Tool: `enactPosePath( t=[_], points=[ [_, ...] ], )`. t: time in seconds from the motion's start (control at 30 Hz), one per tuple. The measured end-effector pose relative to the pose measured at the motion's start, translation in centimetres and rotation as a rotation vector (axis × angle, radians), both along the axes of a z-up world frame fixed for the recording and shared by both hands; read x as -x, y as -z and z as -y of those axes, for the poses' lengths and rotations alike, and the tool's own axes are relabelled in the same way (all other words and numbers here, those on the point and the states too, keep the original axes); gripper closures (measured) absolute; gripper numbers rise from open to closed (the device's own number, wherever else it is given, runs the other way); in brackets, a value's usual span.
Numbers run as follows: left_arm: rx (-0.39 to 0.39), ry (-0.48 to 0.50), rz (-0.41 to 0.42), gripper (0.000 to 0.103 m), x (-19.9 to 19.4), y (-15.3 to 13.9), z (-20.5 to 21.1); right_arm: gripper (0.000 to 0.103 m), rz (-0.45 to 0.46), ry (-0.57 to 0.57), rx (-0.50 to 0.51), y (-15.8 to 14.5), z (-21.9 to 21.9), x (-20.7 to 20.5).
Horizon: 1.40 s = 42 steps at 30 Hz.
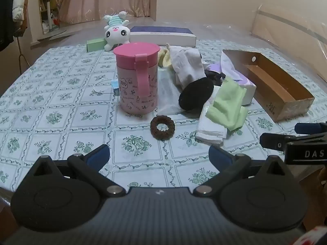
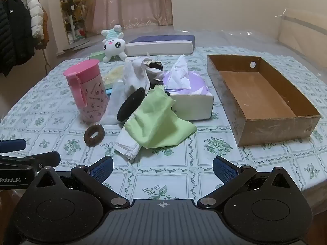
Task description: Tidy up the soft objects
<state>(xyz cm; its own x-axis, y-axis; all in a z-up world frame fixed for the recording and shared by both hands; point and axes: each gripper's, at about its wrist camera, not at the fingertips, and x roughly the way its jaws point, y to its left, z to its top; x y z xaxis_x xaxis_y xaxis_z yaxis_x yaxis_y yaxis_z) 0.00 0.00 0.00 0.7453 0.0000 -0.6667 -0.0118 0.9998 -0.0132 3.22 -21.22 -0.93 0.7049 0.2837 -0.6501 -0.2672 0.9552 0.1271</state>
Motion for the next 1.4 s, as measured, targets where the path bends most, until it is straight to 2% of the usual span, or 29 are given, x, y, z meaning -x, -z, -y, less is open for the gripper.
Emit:
enactPosePath(
  t=[0.1,0.3,0.33,1.4],
  points=[
    [0.009,-0.007,0.006,0.001,0.0,0.0,-0.1,0.000,0.004,0.002,0.006,0.0,0.1,0.1],
    [0.077,-0.027,-0.016,0.001,-0.4,0.3,-1.1,0.000,0.002,0.004,-0.002,-0.1,0.1,0.1],
    [0.036,-0.017,-0.006,0.001,0.1,0.0,-0.3,0.000,0.001,0.003,-0.007,-0.1,0.2,0.1],
    [0.040,-0.022,-0.017,0.001,0.1,0.0,-0.1,0.000,0.003,0.006,-0.011,0.0,0.2,0.2]
  ],
)
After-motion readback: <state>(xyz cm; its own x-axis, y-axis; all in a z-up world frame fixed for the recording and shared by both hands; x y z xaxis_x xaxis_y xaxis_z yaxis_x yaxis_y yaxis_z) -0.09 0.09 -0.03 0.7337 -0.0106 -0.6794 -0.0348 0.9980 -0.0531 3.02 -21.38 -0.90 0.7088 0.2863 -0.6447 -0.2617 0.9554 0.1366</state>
